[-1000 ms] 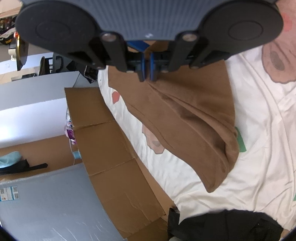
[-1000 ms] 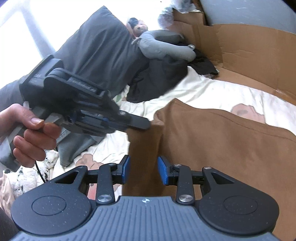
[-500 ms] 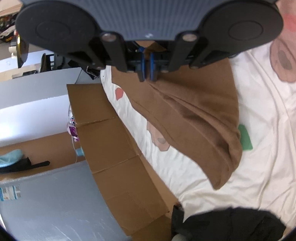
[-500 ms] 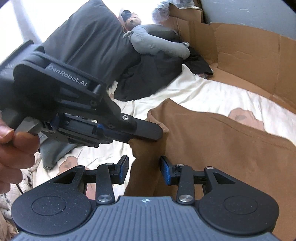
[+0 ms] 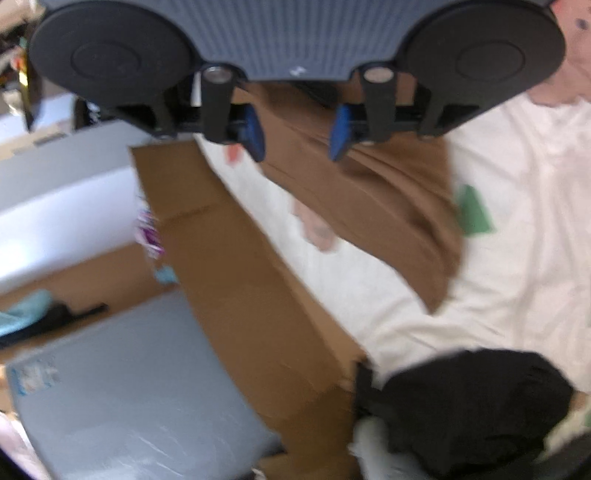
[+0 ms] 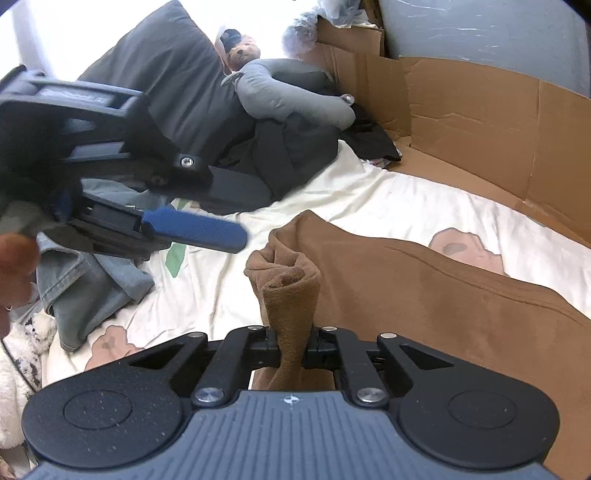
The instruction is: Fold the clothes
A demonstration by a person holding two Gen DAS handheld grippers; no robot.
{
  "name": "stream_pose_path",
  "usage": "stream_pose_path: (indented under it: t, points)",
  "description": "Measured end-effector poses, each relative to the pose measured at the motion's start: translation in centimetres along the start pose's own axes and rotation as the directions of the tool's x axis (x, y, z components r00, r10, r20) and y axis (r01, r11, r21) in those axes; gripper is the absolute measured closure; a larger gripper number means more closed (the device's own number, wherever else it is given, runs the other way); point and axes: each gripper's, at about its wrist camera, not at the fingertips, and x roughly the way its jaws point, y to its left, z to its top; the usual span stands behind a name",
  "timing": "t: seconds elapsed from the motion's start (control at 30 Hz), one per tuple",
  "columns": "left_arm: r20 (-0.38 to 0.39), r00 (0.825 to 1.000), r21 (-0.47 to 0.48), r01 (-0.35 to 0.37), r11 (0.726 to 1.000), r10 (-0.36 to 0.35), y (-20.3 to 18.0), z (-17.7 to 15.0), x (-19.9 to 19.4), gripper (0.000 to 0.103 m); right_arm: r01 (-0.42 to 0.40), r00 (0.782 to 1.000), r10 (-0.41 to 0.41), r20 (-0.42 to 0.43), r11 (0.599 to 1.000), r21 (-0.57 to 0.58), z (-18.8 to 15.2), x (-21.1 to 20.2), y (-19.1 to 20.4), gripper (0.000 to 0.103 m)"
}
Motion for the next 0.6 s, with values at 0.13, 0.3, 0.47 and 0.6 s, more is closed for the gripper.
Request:
stream_pose_path:
  t: [0.13, 0.3, 0.47, 0.6]
  points:
    - [0.04, 0.996, -0.051, -0.078, 0.996, 0.08, 2.0, 1.3, 0.2, 0.034, -0.012, 1.0, 0.012, 0.007, 1.0, -0.005, 0.2, -0.3, 0.1, 0.097]
    - [0.041, 0.99, -0.098, -0.13, 0.987, 0.135, 4.2, 3.0, 1.5, 0.018, -0.036, 0.999, 0.036, 0.009, 0.999, -0.012, 0.2, -0.5, 0.3, 0.097]
    - [-0.017, 0.988, -0.119, -0.155, 0.981, 0.154, 6.4, 4.2, 3.8, 0.016, -0.064, 0.998, 0.064, 0.008, 0.998, -0.023, 0.4, -0.4, 0.9, 0.097]
    - [-0.054, 0.989, -0.143, -0.145, 0.979, 0.139, 8.3, 5.1, 5.6, 0.015, -0.081, 0.997, 0.081, 0.01, 0.996, -0.037, 0.4, -0.5, 1.4, 0.097]
